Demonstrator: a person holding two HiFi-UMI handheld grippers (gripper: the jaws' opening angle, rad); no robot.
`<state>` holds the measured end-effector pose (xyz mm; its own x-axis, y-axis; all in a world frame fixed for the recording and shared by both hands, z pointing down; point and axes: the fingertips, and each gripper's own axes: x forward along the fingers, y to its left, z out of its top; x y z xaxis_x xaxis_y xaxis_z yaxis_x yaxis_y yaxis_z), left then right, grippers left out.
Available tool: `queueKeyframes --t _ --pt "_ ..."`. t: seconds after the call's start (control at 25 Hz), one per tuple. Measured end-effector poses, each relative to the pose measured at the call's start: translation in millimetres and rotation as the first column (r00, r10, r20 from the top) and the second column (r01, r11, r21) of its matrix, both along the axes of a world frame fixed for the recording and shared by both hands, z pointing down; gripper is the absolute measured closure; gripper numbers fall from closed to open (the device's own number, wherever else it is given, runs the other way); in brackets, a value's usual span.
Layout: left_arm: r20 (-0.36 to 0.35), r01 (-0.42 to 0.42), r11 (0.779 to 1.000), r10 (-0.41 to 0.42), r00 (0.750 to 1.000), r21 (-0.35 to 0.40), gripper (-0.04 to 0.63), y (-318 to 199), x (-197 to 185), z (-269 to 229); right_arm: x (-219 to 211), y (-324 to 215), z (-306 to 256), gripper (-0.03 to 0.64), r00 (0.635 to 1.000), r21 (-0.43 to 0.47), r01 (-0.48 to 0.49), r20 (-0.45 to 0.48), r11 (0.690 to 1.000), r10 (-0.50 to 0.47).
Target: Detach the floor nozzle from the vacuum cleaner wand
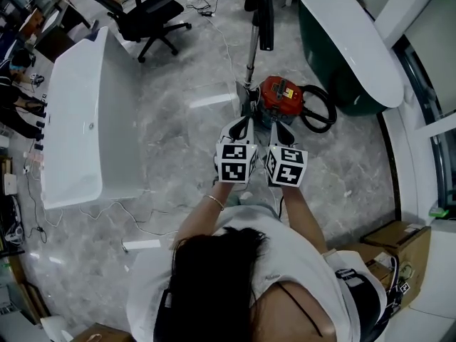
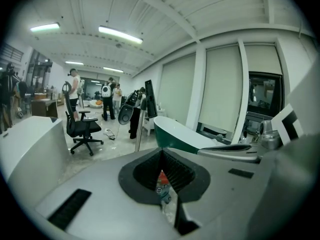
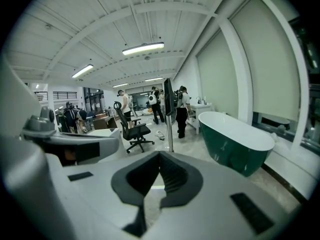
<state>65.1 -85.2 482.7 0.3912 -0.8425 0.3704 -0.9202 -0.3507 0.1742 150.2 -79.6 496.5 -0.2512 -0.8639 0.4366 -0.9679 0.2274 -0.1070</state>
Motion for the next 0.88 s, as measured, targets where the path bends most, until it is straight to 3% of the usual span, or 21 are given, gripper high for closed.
queueKeyframes --t 0.52,0.88 --pt "-0.009 0.066 0.998 -0.066 0.998 0.001 0.592 -1 -17 1 -7 -8 -1 0.601 0.999 0.003 0.049 -0.023 0.999 -0.049" --pt "-0.011 0.069 0.998 -0.069 0.998 -0.005 0.592 -8 -19 3 -8 -17 0 0.601 0.998 -0.004 0.051 -0.027 0.999 -0.051"
